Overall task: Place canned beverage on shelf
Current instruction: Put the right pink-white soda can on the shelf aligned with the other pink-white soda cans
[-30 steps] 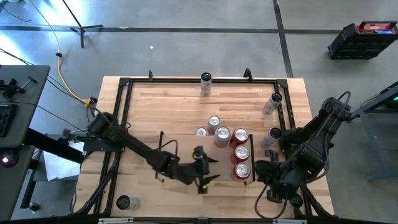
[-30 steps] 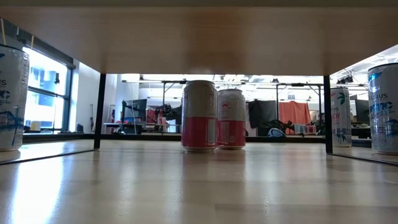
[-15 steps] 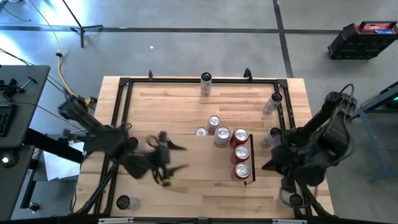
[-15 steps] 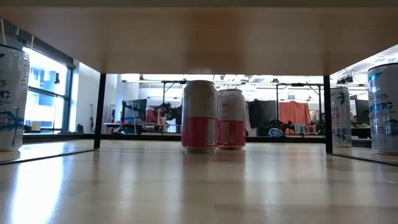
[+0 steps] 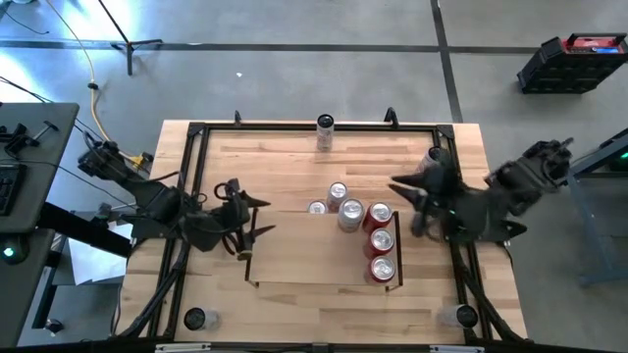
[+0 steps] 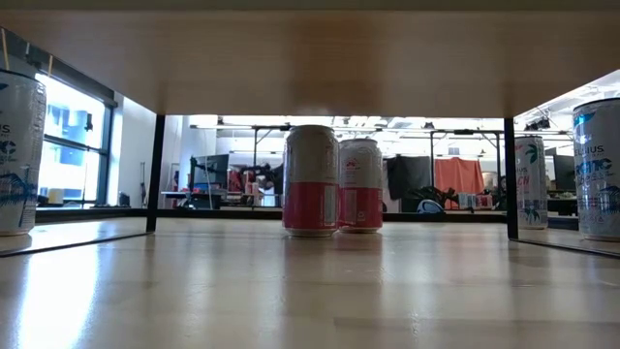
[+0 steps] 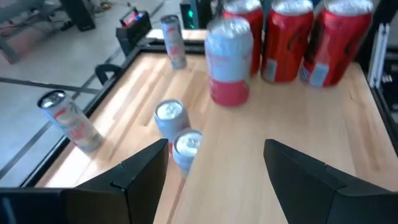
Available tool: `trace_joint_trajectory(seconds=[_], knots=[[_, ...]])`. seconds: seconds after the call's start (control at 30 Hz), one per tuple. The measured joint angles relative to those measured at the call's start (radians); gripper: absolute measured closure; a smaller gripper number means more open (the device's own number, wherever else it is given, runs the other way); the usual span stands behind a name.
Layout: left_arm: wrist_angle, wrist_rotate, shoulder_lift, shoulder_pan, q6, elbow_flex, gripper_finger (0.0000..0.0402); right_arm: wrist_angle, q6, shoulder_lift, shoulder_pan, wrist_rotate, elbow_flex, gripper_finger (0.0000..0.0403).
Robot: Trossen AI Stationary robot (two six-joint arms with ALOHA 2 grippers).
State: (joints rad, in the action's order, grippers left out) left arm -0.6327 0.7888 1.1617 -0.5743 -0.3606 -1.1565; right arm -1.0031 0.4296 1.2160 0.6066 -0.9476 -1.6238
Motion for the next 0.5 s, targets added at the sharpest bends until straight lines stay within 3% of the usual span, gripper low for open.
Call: trace_joint_trajectory(seconds=[0.23,0.5], knots=[[0.044,0.014,-0.035,-0.039,0.072,0.044,0.0147,0.44,-0.32,0.074,-0.22,0.237,0.0,0.0246],[0.069,-0.015,-0.097,-0.041,0.125,0.1,0.0147,0.514,-0.319,0.198,-0.463,0.373,0.0,0.0156]])
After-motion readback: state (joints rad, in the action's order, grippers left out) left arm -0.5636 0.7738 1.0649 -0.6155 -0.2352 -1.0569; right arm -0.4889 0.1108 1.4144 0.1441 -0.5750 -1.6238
